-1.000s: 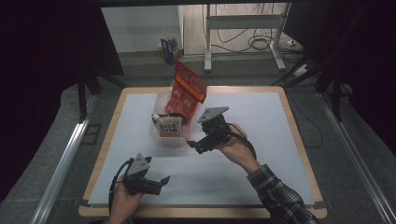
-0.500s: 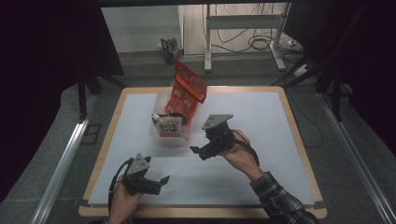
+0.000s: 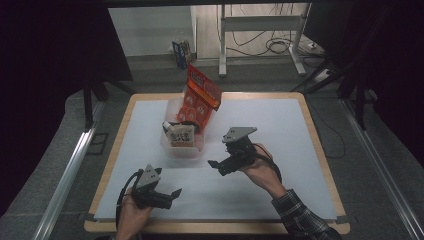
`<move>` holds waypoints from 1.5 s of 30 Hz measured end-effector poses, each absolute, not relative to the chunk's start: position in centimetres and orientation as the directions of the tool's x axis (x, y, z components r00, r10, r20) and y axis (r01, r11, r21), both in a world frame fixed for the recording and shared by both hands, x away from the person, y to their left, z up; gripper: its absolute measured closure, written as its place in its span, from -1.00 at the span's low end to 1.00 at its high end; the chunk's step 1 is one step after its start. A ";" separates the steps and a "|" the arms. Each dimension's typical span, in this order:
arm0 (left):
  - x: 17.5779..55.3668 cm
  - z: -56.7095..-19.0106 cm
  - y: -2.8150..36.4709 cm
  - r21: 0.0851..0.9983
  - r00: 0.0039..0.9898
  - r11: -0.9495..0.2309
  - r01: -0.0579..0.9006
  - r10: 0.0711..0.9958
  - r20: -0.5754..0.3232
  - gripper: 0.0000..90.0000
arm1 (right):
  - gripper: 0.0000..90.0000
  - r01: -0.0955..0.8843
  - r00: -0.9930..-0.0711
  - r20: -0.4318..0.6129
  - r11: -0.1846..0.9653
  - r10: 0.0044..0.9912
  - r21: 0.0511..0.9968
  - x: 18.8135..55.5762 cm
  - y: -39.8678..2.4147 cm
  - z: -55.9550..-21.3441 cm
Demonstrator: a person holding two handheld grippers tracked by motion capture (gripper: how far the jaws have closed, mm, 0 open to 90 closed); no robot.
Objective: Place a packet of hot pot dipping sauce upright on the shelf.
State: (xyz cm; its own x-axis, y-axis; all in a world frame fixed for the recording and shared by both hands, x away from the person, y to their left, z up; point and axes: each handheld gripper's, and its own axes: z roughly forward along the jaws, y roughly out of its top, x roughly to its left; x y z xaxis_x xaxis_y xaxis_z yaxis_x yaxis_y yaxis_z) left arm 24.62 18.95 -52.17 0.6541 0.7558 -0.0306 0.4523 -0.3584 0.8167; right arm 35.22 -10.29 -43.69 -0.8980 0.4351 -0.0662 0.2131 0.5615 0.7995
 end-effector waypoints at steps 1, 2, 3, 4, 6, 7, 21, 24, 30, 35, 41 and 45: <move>24.6 -52.2 19.0 0.816 0.654 -0.360 0.452 0.756 -0.029 -1.00 | -1.00 0.209 -0.899 -0.068 0.561 0.432 0.801 35.1 -10.4 -43.7; 24.6 -52.2 19.0 0.815 0.654 -0.362 0.453 0.756 -0.027 -1.00 | -1.00 0.208 -0.898 -0.070 0.560 0.434 0.802 35.1 -10.4 -43.6; 24.6 -52.2 19.0 0.814 0.653 -0.364 0.453 0.757 -0.025 -1.00 | -1.00 0.207 -0.899 -0.070 0.561 0.432 0.801 35.0 -10.5 -43.6; 24.6 -52.2 19.0 0.813 0.652 -0.366 0.453 0.758 -0.022 -1.00 | -1.00 0.208 -0.899 -0.068 0.560 0.432 0.802 35.0 -10.5 -43.7; 24.6 -52.2 19.0 0.810 0.649 -0.371 0.454 0.760 -0.015 -1.00 | -1.00 0.211 -0.899 -0.066 0.560 0.432 0.801 34.9 -10.7 -43.8; 24.6 -52.2 19.0 0.810 0.648 -0.373 0.453 0.762 -0.012 -1.00 | -1.00 0.210 -0.900 -0.066 0.560 0.431 0.802 34.8 -10.8 -43.9; 24.5 -52.2 19.1 0.811 0.640 -0.386 0.440 0.768 0.019 -1.00 | -1.00 0.207 -0.905 -0.047 0.533 0.423 0.820 33.9 -11.9 -44.0; 24.4 -52.1 19.1 0.809 0.638 -0.389 0.441 0.770 0.022 -1.00 | -1.00 0.213 -0.902 -0.046 0.533 0.430 0.819 33.7 -12.2 -44.0; 24.4 -51.7 19.5 0.800 0.628 -0.387 0.459 0.778 0.016 -0.97 | -1.00 0.222 -0.900 -0.039 0.534 0.434 0.816 33.3 -12.5 -44.2; 24.4 -51.7 19.7 0.785 0.626 -0.393 0.478 0.779 0.009 -0.96 | -1.00 0.236 -0.898 -0.027 0.532 0.440 0.813 32.9 -12.9 -44.3; 24.3 -51.6 19.6 0.777 0.629 -0.411 0.478 0.777 0.024 -0.95 | -1.00 0.254 -0.887 -0.020 0.523 0.461 0.813 32.5 -13.5 -44.4; 24.2 -51.5 19.7 0.772 0.629 -0.420 0.477 0.776 0.033 -0.94 | -1.00 0.252 -0.884 -0.029 0.528 0.466 0.811 32.1 -13.8 -44.4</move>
State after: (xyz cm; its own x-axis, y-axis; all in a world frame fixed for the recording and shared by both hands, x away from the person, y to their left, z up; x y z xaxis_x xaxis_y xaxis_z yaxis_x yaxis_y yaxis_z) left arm 24.24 19.69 -51.47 0.6294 0.7764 0.0334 0.4769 -0.4198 0.7722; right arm 32.13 -13.80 -44.39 -0.8845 0.4657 -0.0290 0.2517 0.5285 0.8108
